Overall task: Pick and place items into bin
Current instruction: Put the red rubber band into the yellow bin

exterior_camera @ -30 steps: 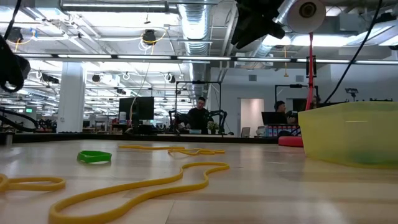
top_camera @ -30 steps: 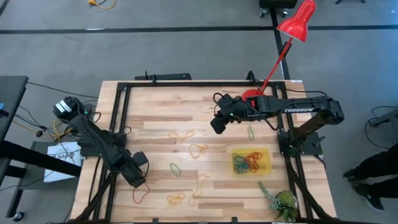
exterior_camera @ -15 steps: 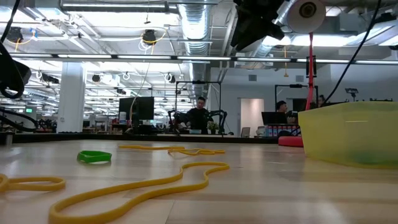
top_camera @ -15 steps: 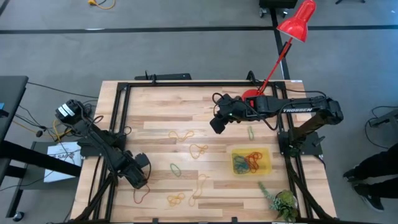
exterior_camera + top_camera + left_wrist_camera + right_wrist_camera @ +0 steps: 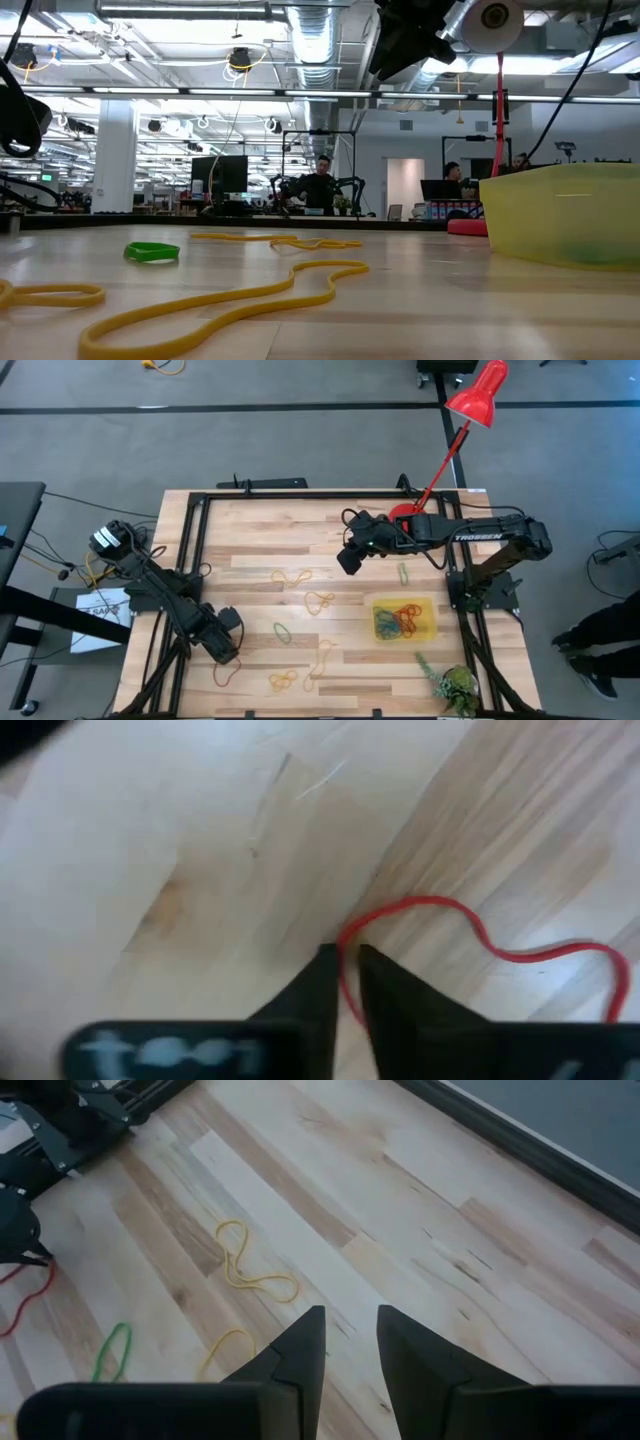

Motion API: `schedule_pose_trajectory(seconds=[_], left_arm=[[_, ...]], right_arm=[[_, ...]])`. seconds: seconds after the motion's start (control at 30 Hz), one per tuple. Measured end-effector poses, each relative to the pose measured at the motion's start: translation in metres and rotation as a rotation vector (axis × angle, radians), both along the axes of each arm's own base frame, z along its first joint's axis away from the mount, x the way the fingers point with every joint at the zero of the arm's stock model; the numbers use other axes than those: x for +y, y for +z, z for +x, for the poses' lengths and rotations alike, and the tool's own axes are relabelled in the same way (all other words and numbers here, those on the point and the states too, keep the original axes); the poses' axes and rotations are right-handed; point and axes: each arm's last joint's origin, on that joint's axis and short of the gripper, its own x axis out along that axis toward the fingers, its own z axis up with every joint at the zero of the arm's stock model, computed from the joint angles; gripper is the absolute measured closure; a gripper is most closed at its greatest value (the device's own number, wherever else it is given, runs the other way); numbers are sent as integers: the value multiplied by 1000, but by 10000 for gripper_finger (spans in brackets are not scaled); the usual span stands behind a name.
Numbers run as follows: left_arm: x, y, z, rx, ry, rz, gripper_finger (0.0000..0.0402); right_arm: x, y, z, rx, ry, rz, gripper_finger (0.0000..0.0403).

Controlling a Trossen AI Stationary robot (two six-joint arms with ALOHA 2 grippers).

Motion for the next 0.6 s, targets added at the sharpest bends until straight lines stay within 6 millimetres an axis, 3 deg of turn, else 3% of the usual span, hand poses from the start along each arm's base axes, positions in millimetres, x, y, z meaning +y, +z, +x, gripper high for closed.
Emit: schedule_pose_trajectory(seconds=[0.27,0.47,0.6], left_arm=[[4,14,9,-86,90,-36,401],[15,58,24,-300,155,-70,401],[29,94,33,-481,187,-30,401]], right_arm=[[0,1,1,-12,0,1,316],[0,4,4,-58,7,5,316],[4,8,10,-116,130,49,316]])
